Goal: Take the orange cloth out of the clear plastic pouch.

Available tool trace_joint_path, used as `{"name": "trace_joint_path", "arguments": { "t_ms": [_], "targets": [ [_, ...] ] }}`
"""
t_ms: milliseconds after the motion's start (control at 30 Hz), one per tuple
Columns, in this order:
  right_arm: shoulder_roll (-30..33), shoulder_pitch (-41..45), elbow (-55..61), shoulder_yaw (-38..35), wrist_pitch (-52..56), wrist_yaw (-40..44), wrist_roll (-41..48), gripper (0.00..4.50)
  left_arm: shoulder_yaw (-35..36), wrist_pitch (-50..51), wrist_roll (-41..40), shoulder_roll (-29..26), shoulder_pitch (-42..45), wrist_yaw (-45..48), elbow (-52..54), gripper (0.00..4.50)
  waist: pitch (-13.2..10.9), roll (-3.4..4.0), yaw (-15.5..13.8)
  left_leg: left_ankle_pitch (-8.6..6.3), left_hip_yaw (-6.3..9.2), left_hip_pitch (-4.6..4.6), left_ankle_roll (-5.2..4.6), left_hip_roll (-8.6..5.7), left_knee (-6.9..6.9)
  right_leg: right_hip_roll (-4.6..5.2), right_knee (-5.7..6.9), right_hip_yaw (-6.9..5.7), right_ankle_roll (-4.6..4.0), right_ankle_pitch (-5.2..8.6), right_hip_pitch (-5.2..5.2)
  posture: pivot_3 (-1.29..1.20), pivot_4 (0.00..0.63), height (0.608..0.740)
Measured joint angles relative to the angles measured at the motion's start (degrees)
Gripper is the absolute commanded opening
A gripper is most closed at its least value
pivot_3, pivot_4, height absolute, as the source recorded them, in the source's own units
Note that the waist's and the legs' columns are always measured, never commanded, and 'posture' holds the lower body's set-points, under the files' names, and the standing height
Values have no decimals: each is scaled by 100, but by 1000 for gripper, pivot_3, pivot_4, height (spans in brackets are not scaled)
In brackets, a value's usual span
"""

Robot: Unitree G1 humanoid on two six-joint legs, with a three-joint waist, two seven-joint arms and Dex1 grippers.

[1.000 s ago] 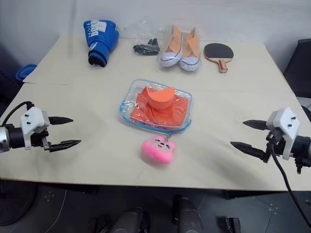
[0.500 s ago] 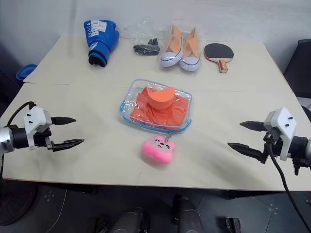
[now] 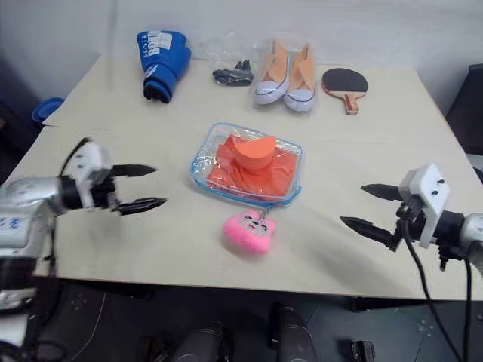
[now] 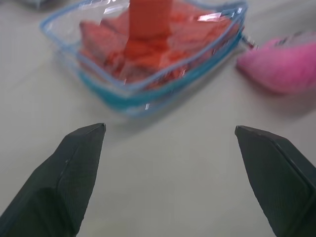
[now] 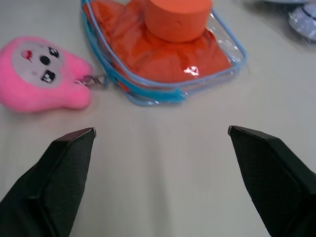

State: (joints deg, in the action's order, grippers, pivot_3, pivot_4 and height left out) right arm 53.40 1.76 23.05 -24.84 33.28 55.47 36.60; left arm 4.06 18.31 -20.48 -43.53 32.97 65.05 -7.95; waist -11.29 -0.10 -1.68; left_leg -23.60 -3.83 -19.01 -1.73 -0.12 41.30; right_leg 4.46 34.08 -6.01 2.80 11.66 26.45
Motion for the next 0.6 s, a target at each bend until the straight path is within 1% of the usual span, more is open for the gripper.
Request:
{"name": "trace_joint_path", "arguments": {
  "t_ms": [67,133,167,233,267,333,400,500,600],
  "targets": [
    [-243,64,448,105,262,-395,212,4500,-346,-93,172,428,685,-12,-392,4446,2,-3,0,6,1,-4,0,-5,2,-13,-1,-6,3,-2,0,0,150,740],
    [-465,117,897,307,497,-759,422,4500,-643,-380,442,834,1348,-61,-1053,4446,2,-3,4,7,-1,-4,0,-8,2,-28,0,-8,4,-3,1,0,150,740],
    [-506,138,1066,390,576,-879,506,4500,-737,-532,546,943,1545,-79,-1298,4446,2,-3,17,8,-6,-3,0,-9,0,-30,0,-7,4,-3,3,0,150,740],
    [-677,205,1291,471,739,-1231,583,4500,-875,-934,824,1260,2071,-223,-2188,4446,2,-4,30,8,-13,-2,-1,-8,0,-40,-4,-15,7,-5,3,0,150,740],
    [-783,245,1413,531,850,-1501,621,4500,-947,-1234,1000,1511,2460,-331,-2905,4446,2,-4,18,9,-14,0,-2,-9,0,-39,0,-17,7,-6,3,0,150,740],
    [-906,312,1558,695,951,-1785,628,4500,-987,-1585,1195,1785,2902,-472,-3657,4446,2,-5,20,9,-14,-5,-4,-10,0,-38,-3,-17,9,-7,5,0,150,740],
    [-936,303,1656,789,997,-1989,621,4500,-984,-1902,1329,2009,3324,-521,-4406,4446,2,-5,15,10,-15,-10,-7,-12,-1,-39,-7,-24,11,-8,8,0,150,740],
    [-970,279,1759,819,1058,-2191,636,4500,-967,-2283,1455,2312,3742,-487,-5203,4446,2,-5,12,11,-20,-14,-13,-14,-2,-38,-13,-35,17,-11,8,0,150,740],
    [-969,268,1771,804,1061,-2269,676,4500,-972,-2518,1626,2541,3925,-502,-5692,4446,2,-5,13,11,-18,-15,-21,-15,-2,-37,-16,-34,22,-14,7,0,150,740]
  ]
}}
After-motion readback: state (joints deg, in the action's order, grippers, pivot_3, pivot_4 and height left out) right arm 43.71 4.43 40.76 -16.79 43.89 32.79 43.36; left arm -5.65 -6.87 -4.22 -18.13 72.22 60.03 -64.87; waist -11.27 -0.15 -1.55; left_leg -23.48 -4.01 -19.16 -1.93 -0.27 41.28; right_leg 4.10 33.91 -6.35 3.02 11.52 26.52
